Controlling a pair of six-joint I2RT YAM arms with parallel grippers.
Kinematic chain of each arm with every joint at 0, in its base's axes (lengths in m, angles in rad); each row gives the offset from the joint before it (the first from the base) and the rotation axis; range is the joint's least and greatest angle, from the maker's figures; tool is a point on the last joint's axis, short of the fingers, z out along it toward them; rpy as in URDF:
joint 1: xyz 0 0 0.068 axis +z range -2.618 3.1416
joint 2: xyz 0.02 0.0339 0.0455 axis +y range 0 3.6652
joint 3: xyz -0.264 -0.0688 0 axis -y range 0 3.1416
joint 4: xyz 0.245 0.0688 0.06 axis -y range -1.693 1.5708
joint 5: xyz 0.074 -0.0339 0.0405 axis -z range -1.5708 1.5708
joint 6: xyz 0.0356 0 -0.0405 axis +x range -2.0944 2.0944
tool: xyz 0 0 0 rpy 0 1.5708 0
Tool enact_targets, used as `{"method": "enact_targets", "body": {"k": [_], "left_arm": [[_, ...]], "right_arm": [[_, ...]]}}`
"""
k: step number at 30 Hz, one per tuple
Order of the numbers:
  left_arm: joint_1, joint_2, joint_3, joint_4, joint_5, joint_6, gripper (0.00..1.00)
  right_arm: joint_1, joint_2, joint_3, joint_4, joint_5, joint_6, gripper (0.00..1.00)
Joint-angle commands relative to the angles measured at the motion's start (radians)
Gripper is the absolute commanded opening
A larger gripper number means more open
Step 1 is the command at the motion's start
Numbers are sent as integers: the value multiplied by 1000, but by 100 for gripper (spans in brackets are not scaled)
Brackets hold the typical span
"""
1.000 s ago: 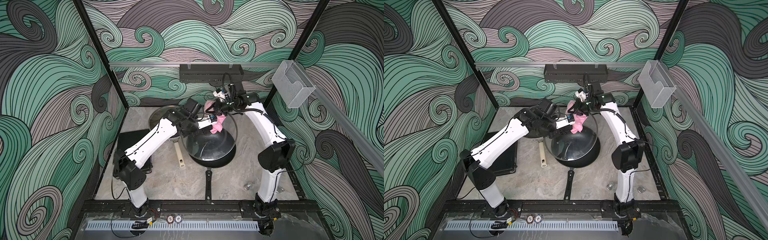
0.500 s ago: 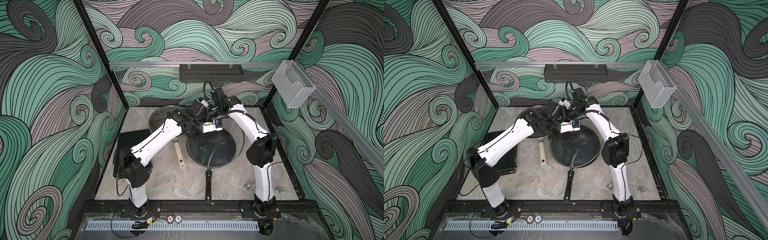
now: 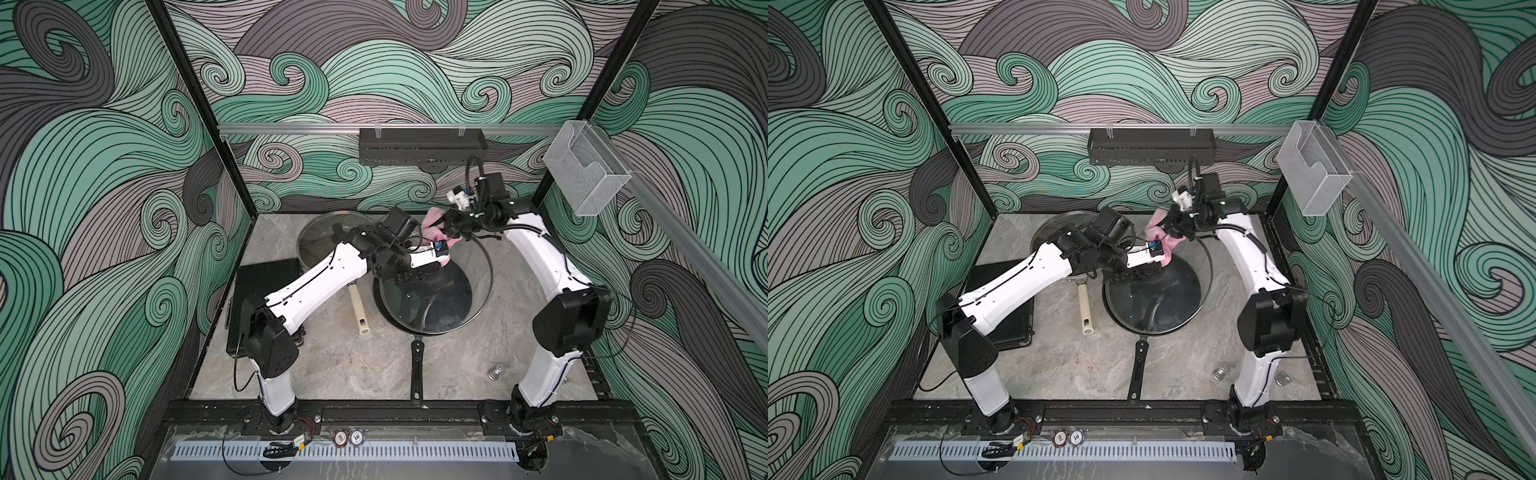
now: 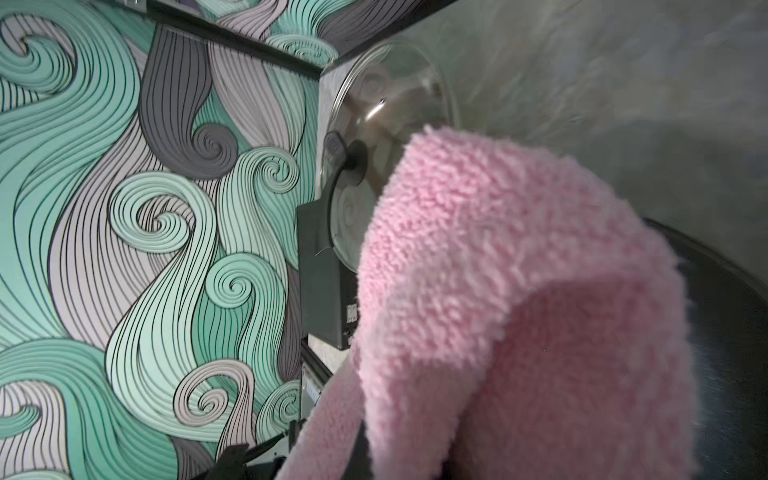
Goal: Wipe the pot lid with a cloth
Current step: Wipe the pot lid.
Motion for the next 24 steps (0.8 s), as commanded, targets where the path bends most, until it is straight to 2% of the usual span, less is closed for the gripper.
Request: {"method": "enact_targets", "body": {"k": [1, 4, 9, 16, 21, 24], "left_arm": [[10, -112, 38, 193, -7, -55, 0], [8, -106, 49, 204, -46, -88, 0], [7, -53, 141, 173, -141, -236, 0], [-17, 72, 353, 48, -298, -646, 0], [-63, 114, 404, 17, -302, -749, 0], [-89, 161, 468, -41, -392, -822, 0]], "right_arm": [[-19, -76, -92, 67, 54, 46, 0], [-36, -126, -147, 67, 64, 36, 0], [-49, -214, -206, 52, 119, 17, 0], [-54, -350, -257, 21, 284, -31, 0], [-100, -452, -334, 89, 332, 14, 0], [-122, -488, -362, 95, 345, 17, 0]]}}
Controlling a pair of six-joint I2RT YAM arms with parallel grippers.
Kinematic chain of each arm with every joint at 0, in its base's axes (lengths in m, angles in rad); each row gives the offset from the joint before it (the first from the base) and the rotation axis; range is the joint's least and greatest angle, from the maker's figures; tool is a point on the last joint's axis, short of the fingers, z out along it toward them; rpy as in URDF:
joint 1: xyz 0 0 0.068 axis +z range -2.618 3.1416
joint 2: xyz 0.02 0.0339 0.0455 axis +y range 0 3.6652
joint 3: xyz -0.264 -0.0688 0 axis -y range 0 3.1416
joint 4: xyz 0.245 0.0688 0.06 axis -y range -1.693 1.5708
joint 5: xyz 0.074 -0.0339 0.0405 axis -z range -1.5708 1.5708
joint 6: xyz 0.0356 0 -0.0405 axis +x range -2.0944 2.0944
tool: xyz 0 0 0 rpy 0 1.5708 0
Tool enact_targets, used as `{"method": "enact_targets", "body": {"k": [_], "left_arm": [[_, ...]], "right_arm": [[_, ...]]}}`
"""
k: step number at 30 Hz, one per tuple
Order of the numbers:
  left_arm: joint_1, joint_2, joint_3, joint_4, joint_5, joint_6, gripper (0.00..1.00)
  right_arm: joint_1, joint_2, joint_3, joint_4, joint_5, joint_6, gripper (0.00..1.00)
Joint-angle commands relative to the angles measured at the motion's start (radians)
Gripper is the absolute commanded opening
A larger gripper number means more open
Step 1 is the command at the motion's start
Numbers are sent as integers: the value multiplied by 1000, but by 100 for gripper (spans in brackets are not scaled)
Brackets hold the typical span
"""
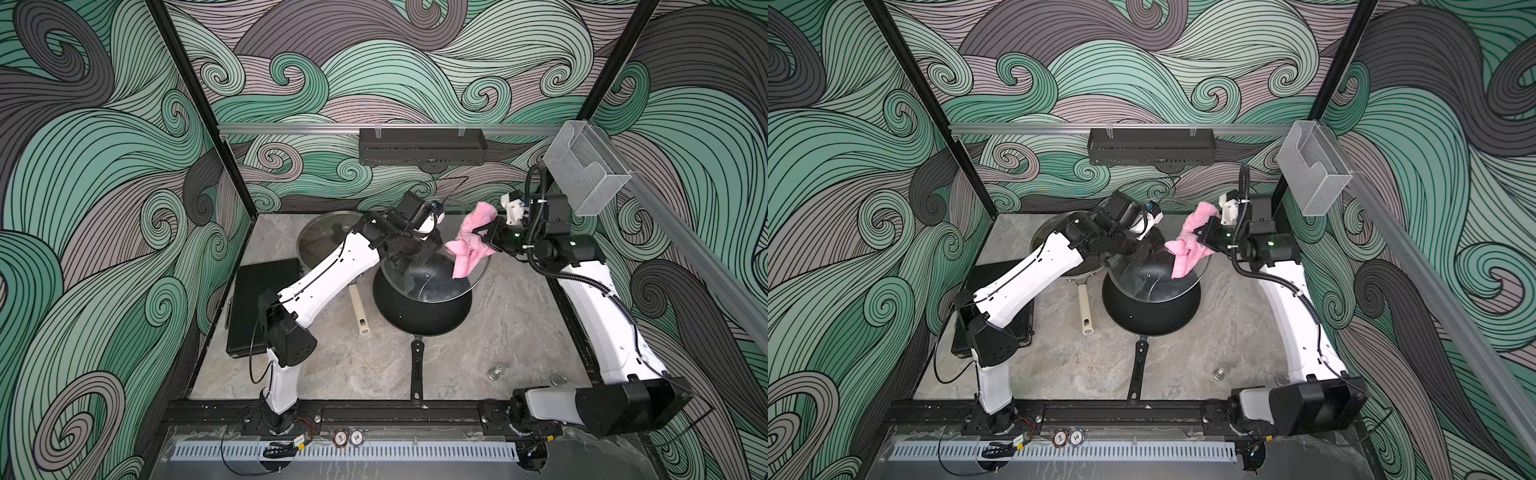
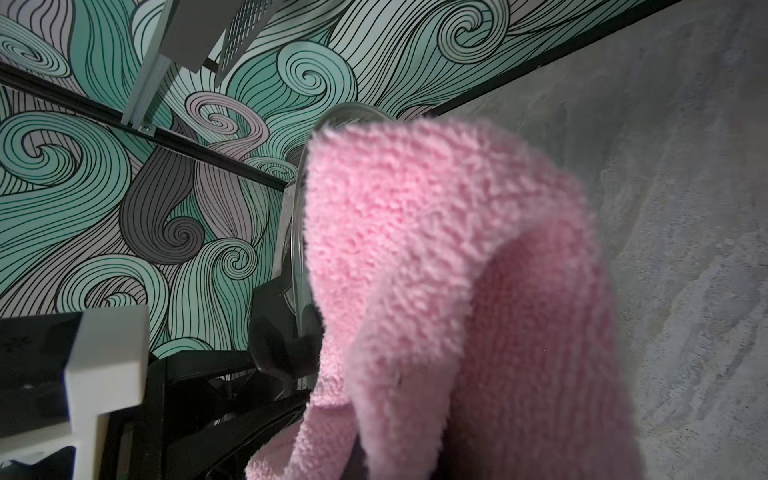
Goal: Wipe the pot lid with a cloth
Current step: Wipe the pot lid, then place the pot lid on the cooking pot.
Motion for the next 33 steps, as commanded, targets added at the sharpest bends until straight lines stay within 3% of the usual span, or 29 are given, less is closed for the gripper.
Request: {"method": "enact_targets", "body": {"k": [1, 3, 6, 10, 13, 17, 22, 25, 33], "left_arm": [[-29, 28, 152, 29, -142, -200, 0], [-30, 90, 260, -97, -246, -366, 0], [-30, 175, 382, -224, -298, -537, 0], [-30, 210, 406, -282, -310, -796, 0], [-32, 234, 420, -308, -288, -904, 0], [-35, 284, 440, -334, -205, -937, 0], [-64, 356, 492, -382, -219, -832, 0], [-61, 401, 507, -403, -156, -756, 0], [-62, 452, 522, -434, -110, -737, 0]], "right_arm": [[-31, -20, -33, -14, 71, 13, 0], [-53, -19, -45, -47, 84, 13, 0], [-103, -4, -57, -144, 134, -26, 0], [-142, 36, -60, -272, 238, -153, 0], [-159, 67, -79, -333, 314, -223, 0], [-168, 121, -102, -361, 336, -285, 0], [-168, 178, -120, -354, 364, -299, 0], [-169, 199, -131, -351, 380, -313, 0], [-173, 257, -159, -318, 422, -322, 0]]}}
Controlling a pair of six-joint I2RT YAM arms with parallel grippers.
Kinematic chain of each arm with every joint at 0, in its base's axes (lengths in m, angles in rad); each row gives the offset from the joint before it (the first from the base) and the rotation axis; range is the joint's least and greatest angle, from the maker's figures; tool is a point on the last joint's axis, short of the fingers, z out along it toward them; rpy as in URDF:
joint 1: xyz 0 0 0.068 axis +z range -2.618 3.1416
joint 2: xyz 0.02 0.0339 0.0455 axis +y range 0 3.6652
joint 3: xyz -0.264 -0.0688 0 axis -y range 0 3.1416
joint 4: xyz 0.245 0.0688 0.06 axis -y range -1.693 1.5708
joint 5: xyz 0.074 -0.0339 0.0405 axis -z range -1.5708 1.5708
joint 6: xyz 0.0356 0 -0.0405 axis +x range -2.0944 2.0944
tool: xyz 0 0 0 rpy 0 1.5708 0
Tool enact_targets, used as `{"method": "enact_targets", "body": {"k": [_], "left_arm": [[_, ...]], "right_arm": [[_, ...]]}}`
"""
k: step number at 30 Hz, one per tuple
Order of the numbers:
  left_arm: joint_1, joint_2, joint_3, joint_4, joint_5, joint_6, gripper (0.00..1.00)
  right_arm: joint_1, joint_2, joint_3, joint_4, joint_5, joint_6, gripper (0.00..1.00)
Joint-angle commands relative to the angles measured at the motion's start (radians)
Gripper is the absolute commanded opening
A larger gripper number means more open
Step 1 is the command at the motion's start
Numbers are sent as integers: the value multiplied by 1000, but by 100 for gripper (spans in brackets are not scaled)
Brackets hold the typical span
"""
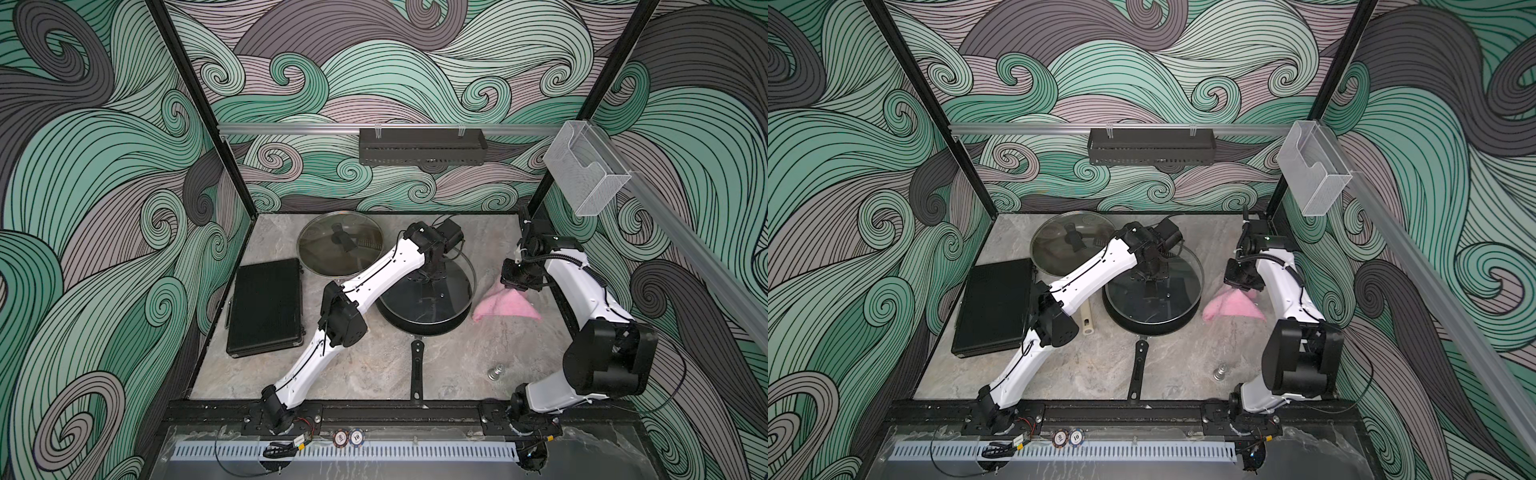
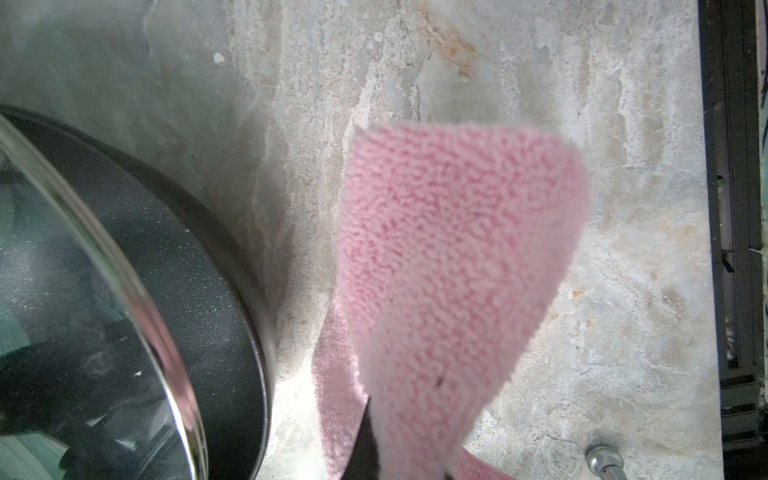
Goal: Wipe the pot lid with a cloth
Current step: Place the pot lid on the cooking pot.
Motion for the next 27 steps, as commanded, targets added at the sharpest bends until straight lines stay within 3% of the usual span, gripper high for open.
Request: {"method": "enact_targets", "body": {"k": [1, 8, 12, 15, 19, 23, 27], "left_arm": [[-3, -26, 72, -9, -9, 28, 0], [-3, 1, 68, -32, 26, 23, 0], [-20, -19, 31, -42, 12, 33, 0], [-20, -42, -59, 15, 66, 23, 0], [-28, -35, -43, -40, 50, -13, 0], [-24, -47, -84, -2, 57, -15, 9], [-21, -50, -70, 13, 55, 4, 24]], "right_arm": [[-6, 47, -9, 3, 31, -23, 0], [-6, 66, -39, 65, -33, 15, 0], [-7, 68, -26, 75, -18, 11, 0], [-6, 63, -26, 94, -14, 9, 0], [-6, 54, -21, 108, -30, 11, 0], [-7, 35, -41, 135, -38, 17, 0], [-7, 34, -58, 142, -51, 21, 0]]}}
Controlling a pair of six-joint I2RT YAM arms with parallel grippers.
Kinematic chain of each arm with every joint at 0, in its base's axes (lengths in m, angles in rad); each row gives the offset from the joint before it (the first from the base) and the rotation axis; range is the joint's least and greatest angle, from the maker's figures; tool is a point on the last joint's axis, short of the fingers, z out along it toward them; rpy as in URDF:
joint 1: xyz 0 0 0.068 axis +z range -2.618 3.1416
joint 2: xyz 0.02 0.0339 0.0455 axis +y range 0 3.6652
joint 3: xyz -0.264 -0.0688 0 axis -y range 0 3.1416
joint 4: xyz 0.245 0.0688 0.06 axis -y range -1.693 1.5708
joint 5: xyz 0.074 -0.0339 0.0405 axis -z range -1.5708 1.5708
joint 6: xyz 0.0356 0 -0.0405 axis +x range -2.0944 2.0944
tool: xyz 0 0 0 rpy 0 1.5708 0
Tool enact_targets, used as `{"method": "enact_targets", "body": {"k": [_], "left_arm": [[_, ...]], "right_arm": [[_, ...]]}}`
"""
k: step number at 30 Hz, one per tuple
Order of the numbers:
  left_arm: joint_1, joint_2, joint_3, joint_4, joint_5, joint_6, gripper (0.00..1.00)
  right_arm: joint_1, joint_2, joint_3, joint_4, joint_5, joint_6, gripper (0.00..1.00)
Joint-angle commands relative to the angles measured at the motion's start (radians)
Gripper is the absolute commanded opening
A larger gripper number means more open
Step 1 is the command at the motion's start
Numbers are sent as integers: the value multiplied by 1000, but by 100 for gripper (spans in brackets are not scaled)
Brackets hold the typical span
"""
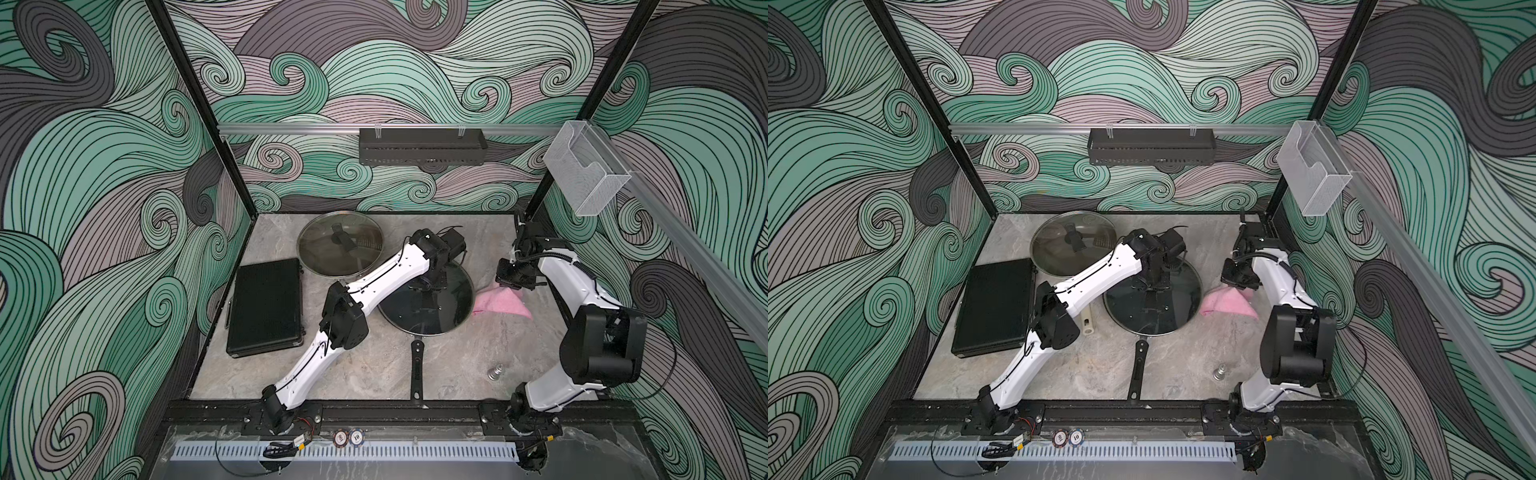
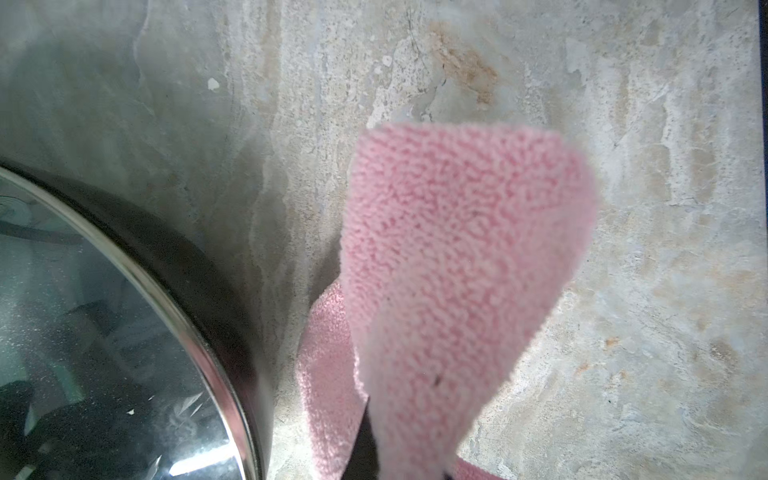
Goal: Wipe the pot lid with a cloth
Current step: Place the pot lid on the cooking pot.
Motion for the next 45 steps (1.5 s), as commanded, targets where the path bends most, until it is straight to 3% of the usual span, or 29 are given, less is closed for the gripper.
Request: {"method": "enact_targets", "body": {"k": [1, 4, 8, 12, 16, 21, 26, 30, 34, 39, 43, 45], "left_arm": [[3, -49, 9, 21, 5, 3, 24], [2, -63, 10, 0, -47, -15, 28], [-4, -43, 49, -29, -78, -12, 17], [7, -12, 56, -39, -50, -15, 28], [23, -8, 47, -50, -18, -38, 28], [15, -31, 13, 7, -112, -11, 32], [13, -20, 2, 48, -125, 25, 24], [15, -8, -3, 55, -117, 32, 30], [7, -10, 5, 30, -187, 37, 22], [13, 3, 2, 33, -163, 49, 19], [12, 8, 4, 47, -130, 55, 24], [13, 2, 4, 50, -128, 57, 39]], "right_arm": [[-6, -18, -23, 14, -20, 11, 0], [-6, -8, -38, 17, -26, 17, 0], [-5, 4, -65, 34, -69, 35, 0], [-5, 11, -105, 64, -109, 54, 0], [-6, 9, -122, 78, -123, 60, 0], [-6, -10, -130, 110, -124, 66, 0], [-5, -25, -150, 139, -138, 74, 0], [-6, -19, -165, 143, -140, 73, 0], [-6, -21, -168, 139, -136, 64, 0], [-6, -22, -171, 150, -130, 60, 0], [-5, -9, -178, 150, -144, 60, 0], [-6, -7, -187, 155, -146, 57, 0]]}}
